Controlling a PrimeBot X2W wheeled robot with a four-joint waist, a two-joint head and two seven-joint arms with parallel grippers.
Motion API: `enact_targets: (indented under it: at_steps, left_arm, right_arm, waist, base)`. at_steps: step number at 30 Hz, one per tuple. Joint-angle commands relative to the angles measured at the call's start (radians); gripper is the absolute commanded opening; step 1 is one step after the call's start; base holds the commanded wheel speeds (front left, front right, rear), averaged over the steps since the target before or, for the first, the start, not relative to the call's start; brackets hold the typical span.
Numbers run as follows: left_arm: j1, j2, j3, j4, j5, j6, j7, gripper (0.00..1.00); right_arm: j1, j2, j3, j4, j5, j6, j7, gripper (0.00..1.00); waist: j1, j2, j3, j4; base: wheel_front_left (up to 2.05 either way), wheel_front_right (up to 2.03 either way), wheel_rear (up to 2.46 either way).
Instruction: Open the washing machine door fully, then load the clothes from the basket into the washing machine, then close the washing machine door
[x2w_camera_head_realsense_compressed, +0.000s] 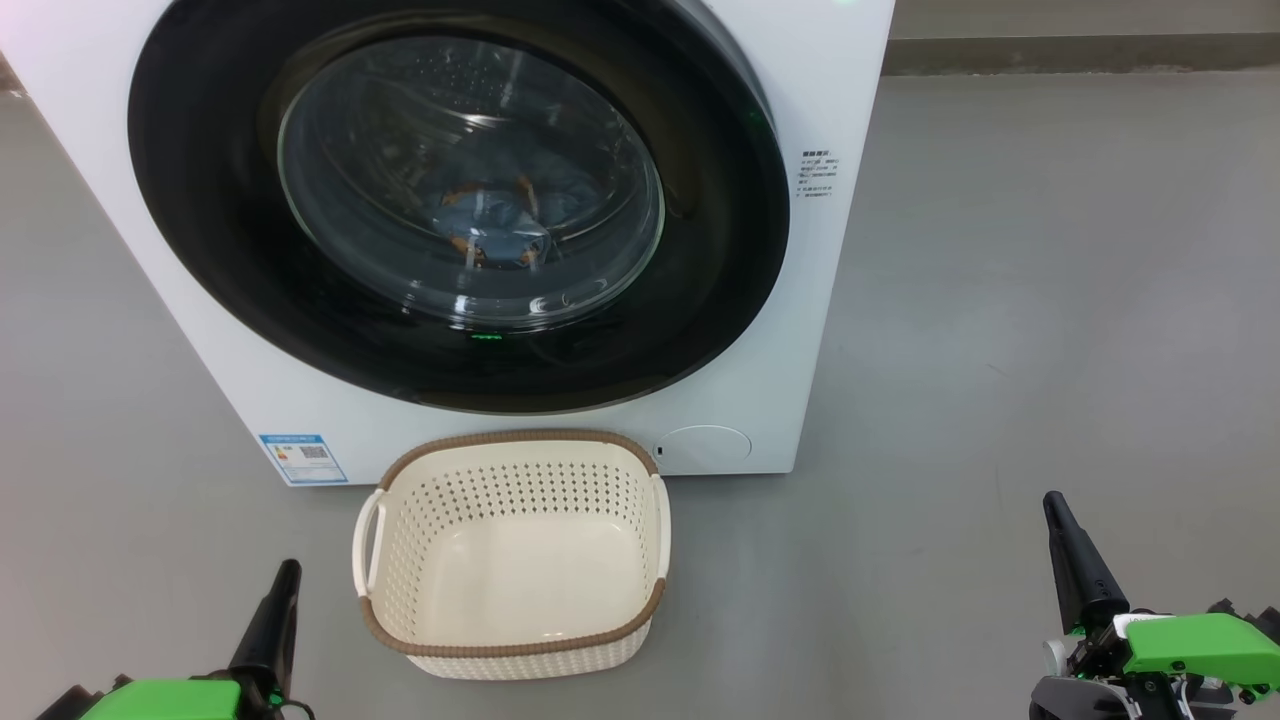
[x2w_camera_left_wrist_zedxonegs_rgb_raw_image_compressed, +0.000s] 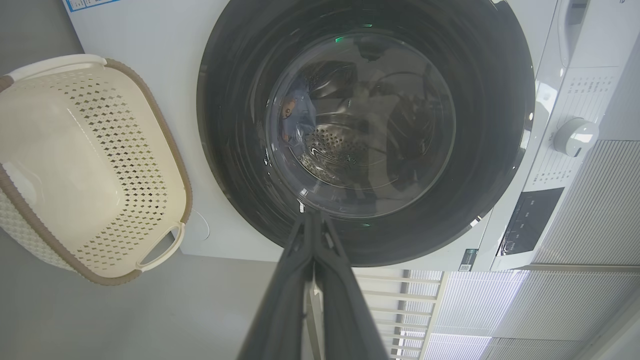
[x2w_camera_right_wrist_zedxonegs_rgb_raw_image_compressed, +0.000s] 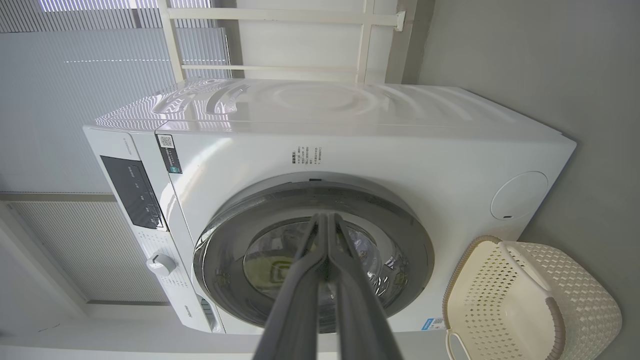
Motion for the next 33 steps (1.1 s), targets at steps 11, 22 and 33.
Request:
enact_targets:
  at_steps: [11,22,33]
  left_arm:
    - [-0.046,0.013,0.036,-0.023,-0.007,0.001,0.004,0.0]
    - [-0.046,0.013,0.036,-0.023,-0.007,0.001,0.004,0.0]
    - [-0.046,0.013,0.036,-0.023,-0.007,0.001,0.004,0.0]
  right_arm:
    - [-0.014,-0.003,0.021,-0.03,0.003,0.002,0.004,0.0]
    - [-0.014,-0.003,0.021,-0.03,0.003,0.002,0.004,0.0]
    - [-0.014,-0.003,0.021,-0.03,0.003,0.002,0.004,0.0]
  waist:
    - [0.0,0.0,0.0,0.0]
    - [0.0,0.0,0.0,0.0]
    - [0.0,0.0,0.0,0.0]
  base:
    - [0.0,0.0,0.0]
    - [0.0,0.0,0.0]
    - [0.0,0.0,0.0]
